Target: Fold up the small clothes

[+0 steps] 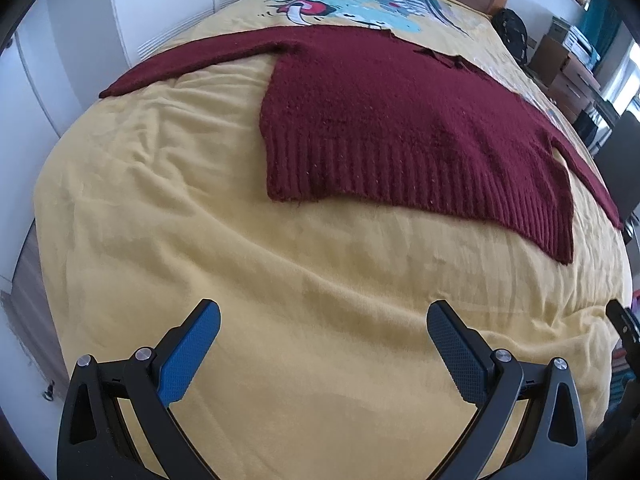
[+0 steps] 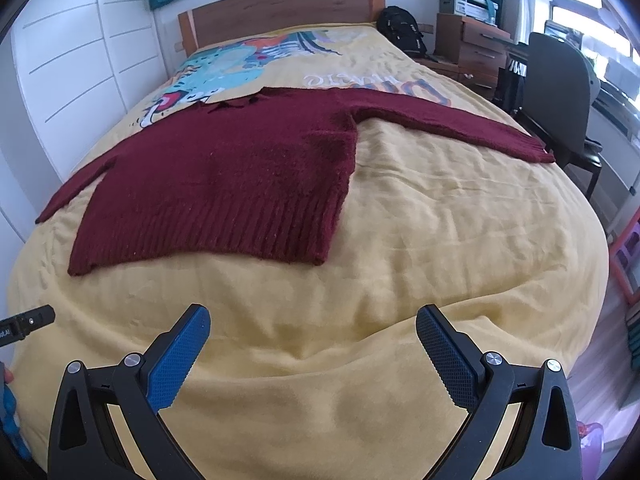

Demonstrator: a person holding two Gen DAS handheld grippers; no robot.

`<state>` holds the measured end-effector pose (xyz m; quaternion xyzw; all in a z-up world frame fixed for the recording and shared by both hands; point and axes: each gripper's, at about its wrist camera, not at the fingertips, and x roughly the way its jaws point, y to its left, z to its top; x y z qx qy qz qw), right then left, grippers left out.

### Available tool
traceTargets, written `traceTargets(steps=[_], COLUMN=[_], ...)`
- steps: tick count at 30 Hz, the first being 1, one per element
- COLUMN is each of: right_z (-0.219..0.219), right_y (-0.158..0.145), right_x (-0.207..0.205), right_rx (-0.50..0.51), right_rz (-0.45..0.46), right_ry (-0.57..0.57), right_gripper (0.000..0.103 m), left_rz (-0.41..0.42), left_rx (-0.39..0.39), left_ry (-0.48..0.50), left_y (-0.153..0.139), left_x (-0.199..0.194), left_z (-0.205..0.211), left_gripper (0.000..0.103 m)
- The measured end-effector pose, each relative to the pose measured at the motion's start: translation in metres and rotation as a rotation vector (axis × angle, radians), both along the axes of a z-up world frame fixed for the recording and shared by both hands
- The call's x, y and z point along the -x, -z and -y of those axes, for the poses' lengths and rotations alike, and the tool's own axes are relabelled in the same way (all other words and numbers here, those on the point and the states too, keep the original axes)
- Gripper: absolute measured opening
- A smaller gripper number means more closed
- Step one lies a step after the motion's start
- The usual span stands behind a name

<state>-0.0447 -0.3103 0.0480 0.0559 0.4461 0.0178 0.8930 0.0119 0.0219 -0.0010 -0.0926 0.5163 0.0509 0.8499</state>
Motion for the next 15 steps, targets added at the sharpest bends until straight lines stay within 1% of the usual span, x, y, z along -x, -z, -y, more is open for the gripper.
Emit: traceTargets(steps=[5,9,15], right_z=[0.005,0.012,0.037], right_y=[0.0,0.0,-0.001], right_x=[-0.005,-0.012,-0.034], right_rx=[-0.014,-0.03,-0.061], right_rz=[-0.005,-0.006,0.001], right_ry=[0.006,0.014,0.046], right_gripper=[0.103,0.103,0.103], left_rz=[0.007,0.02,0.023], left_rx=[-0.012,-0.032,-0.044], left_ry=[-0.022,-0.02,-0.015], left_y=[-0.007,-0.013,-0.019], left_x=[-0.005,-0.011,-0.026], left_z=[-0.004,-0.003,0.0], left_gripper=[0.102,0.102,0.102])
